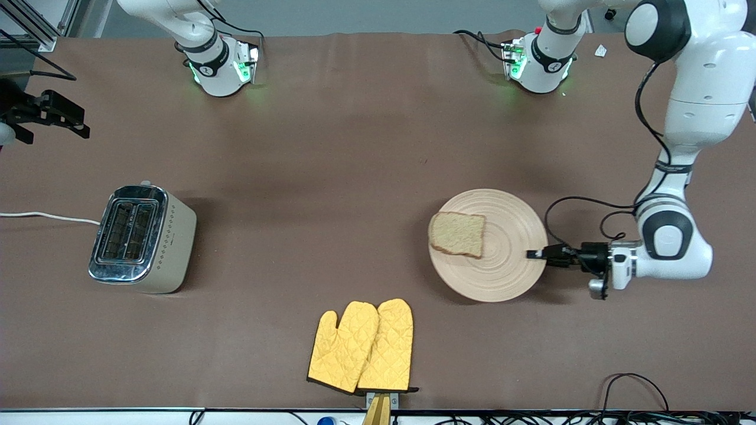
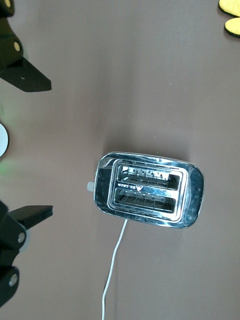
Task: Move plate and put bread in toaster
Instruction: 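Slide the plate with bread toward the toaster with the left gripper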
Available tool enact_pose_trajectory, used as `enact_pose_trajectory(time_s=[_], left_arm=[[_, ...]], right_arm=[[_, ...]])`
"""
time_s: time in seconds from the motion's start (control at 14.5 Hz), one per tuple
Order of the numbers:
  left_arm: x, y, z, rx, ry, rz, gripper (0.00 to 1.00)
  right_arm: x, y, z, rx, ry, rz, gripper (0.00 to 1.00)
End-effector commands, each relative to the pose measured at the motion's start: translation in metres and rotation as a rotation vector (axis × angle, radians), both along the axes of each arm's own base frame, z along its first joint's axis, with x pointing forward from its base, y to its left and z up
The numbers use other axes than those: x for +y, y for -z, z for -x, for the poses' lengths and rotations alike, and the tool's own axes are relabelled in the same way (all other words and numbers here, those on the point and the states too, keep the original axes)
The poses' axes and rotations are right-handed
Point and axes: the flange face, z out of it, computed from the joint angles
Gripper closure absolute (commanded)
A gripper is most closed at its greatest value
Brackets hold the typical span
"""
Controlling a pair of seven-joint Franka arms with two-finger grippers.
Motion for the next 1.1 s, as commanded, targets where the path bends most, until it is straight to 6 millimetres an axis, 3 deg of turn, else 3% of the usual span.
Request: enact_pose_trajectory(time_s=[0.0, 0.28, 0.55, 0.76, 1.03], left_arm=[[-0.082, -0.013, -0.009, 0.016, -0.040, 0.039, 1.00], [-0.212, -0.008, 0.005, 0.070, -0.105, 0.005, 0.99], [-0.328, 0.012, 0.039, 0.077, -0.183, 0.013, 1.00], [-0.382, 0.030, 0.063, 0.048, -0.153, 0.029, 0.99], [-0.426, 0.048, 0.095, -0.030, -0.137, 0.074, 0.99]], right_arm=[[-0.006, 0.000, -0.002, 0.004, 0.000, 0.019, 0.00], [-0.011, 0.003, -0.002, 0.012, 0.010, 0.021, 0.00], [-0.019, 0.005, -0.004, 0.017, 0.023, 0.041, 0.00], [-0.019, 0.009, -0.006, 0.022, 0.021, 0.059, 0.00], [-0.020, 0.012, -0.006, 0.032, 0.027, 0.059, 0.00]])
